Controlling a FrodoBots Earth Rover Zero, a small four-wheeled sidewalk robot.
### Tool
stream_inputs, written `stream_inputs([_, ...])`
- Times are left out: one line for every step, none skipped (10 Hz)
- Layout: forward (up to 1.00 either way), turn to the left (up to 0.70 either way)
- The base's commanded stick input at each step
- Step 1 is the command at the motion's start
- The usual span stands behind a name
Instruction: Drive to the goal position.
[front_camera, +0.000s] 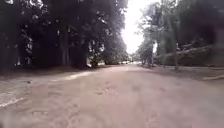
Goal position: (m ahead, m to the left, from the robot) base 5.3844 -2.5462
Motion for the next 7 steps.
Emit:
stream_inputs([0.7,0.0])
stream_inputs([0.7,0.0])
stream_inputs([0.7,0.0])
stream_inputs([0.7,0.0])
stream_inputs([0.7,0.0])
stream_inputs([0.7,0.0])
stream_inputs([0.7,0.0])
